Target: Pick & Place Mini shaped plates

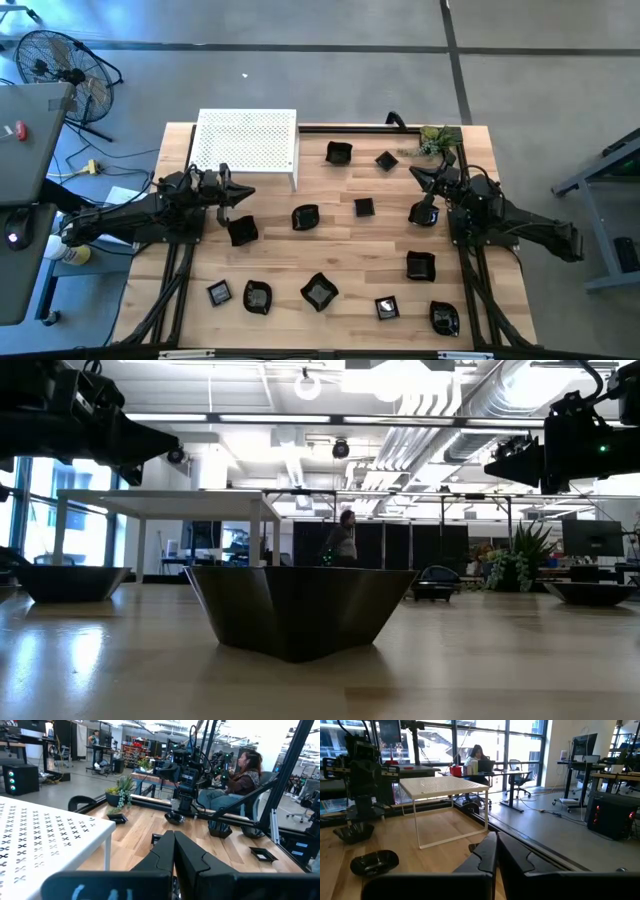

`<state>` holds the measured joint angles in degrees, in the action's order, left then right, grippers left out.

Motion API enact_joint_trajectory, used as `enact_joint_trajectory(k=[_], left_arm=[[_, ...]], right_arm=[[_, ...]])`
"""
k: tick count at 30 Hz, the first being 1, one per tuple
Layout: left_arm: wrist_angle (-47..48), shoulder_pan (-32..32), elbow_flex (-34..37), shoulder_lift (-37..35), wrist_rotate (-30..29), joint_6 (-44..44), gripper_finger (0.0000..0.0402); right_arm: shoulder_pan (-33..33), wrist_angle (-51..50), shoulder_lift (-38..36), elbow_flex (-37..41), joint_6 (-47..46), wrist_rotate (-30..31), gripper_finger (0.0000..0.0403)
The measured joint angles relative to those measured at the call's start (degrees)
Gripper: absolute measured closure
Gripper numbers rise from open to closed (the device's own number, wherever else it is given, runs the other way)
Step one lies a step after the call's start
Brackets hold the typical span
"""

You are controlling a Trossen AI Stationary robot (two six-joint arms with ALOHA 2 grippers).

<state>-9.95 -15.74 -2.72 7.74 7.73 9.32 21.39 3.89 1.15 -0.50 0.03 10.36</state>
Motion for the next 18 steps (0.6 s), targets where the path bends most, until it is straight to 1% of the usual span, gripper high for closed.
enact_joint_trajectory(k=[18], left_arm=[[-0.5, 0.0, 0.0, 0.0, 0.3, 0.0, 0.0400]], right_arm=[[0.0, 0.0, 0.0, 0.0, 0.0, 0.0, 0.0396]])
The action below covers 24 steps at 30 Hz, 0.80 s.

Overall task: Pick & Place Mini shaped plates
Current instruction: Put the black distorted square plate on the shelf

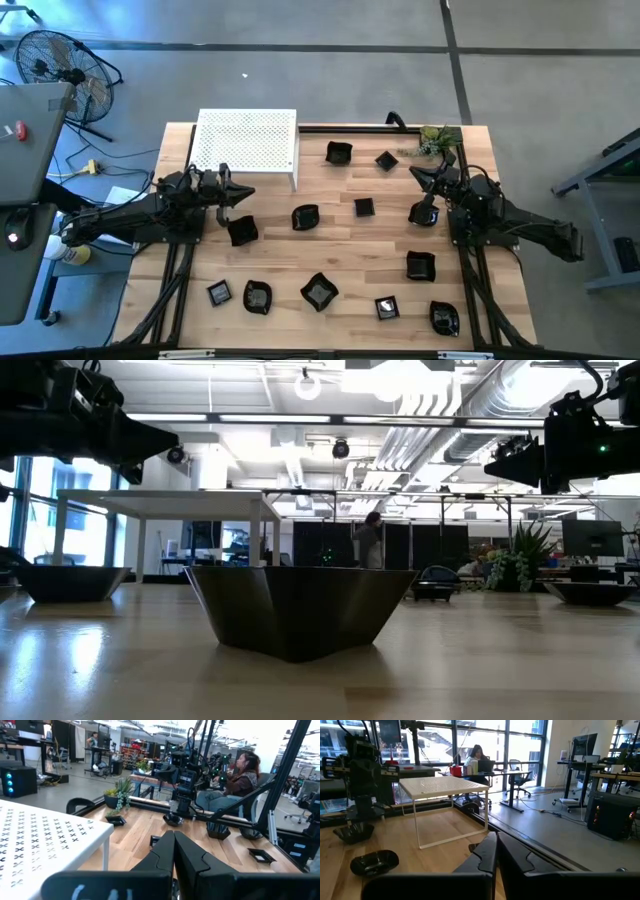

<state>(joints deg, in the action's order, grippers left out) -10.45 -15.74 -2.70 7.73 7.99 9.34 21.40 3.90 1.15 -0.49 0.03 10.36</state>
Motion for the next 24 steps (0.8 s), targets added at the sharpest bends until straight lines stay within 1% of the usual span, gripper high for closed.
enact_joint_trajectory(k=[5, 8, 14, 20, 22, 24], left_arm=[[0.1, 0.0, 0.0, 0.0, 0.0, 0.8, 0.0400], [0.0, 0.0, 0.0, 0.0, -0.1, 5.6, 0.0400], [-0.1, 0.0, 0.0, 0.0, -3.1, 13.7, 0.0400], [0.3, 0.0, -0.4, 0.0, -1.4, 14.5, 0.0401], [3.2, 0.0, -2.3, 0.7, -0.8, 13.6, 0.0401], [7.8, 0.0, -4.6, 2.6, -2.2, 11.2, 0.0401]], right_arm=[[0.0, 0.0, 0.0, 0.0, 0.0, 0.0, 0.0393], [0.0, 0.0, 0.0, 0.0, 0.0, 0.0, 0.0395], [0.0, 0.0, 0.0, 0.0, 0.0, 0.0, 0.0394], [0.0, 0.0, 0.0, 0.0, 0.0, 0.0, 0.0395], [0.0, 0.0, 0.0, 0.0, 0.0, 0.0, 0.0396], [0.0, 0.0, 0.0, 0.0, 0.0, 0.0, 0.0395]])
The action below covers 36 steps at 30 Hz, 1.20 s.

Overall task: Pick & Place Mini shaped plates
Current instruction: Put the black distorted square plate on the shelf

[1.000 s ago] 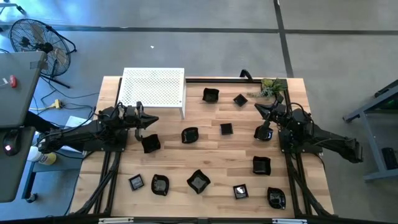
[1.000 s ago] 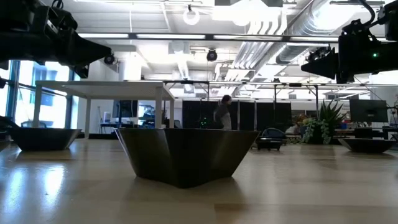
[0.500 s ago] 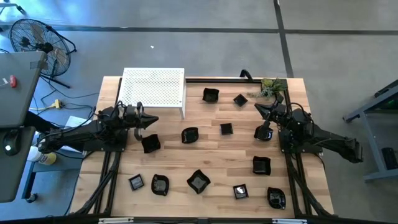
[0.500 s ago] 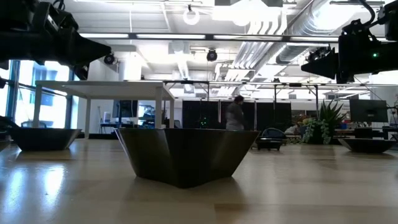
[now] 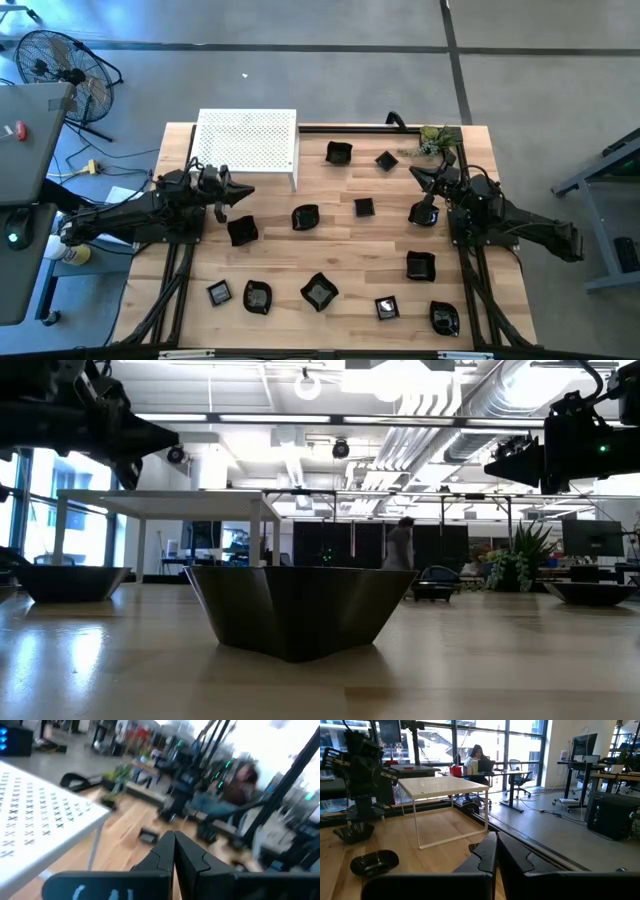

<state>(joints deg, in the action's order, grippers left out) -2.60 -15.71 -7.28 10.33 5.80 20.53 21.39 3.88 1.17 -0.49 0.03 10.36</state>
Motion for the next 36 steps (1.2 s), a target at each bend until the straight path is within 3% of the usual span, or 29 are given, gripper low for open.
enact_joint_trajectory(k=[4, 6, 14, 19, 24, 27, 30, 33, 36], left_arm=[[7.7, 0.0, -4.5, 7.9, -8.7, 0.5, 0.0401], [9.1, 0.0, -7.2, 13.0, -9.3, 0.9, 0.0401], [15.5, 0.0, -18.4, 30.9, -1.6, -3.0, 0.0401], [20.1, 1.3, -23.2, 35.6, 6.7, -6.0, 0.0401], [30.0, 8.6, -26.2, 38.2, 5.3, -7.1, 0.0401], [35.5, 14.2, -26.3, 38.3, 4.3, -2.7, 0.0401], [40.1, 19.9, -26.3, 38.3, -1.4, 5.8, 0.0396], [43.5, 24.2, -26.3, 38.3, -7.7, 13.3, 0.0373], [44.8, 26.6, -26.3, 38.3, -9.4, 20.8, 0.0336]], right_arm=[[0.0, 0.0, 0.0, 0.0, 0.0, 0.0, 0.0393], [0.0, 0.0, 0.0, 0.0, 0.0, 0.0, 0.0395], [0.0, 0.0, 0.0, 0.0, 0.0, 0.0, 0.0393], [0.0, 0.2, 0.0, 0.0, 0.0, 0.0, 0.0396], [0.0, 0.3, 0.0, 0.0, 0.0, 0.0, 0.0394], [0.0, 0.4, 0.0, 0.0, 0.0, 0.0, 0.0394], [0.0, 1.3, 0.0, 0.0, 0.0, 0.0, 0.0396], [0.0, 3.3, 0.0, 0.0, 0.0, 0.0, 0.0395], [0.0, 5.3, 0.0, 0.0, 0.0, 0.0, 0.0394]])
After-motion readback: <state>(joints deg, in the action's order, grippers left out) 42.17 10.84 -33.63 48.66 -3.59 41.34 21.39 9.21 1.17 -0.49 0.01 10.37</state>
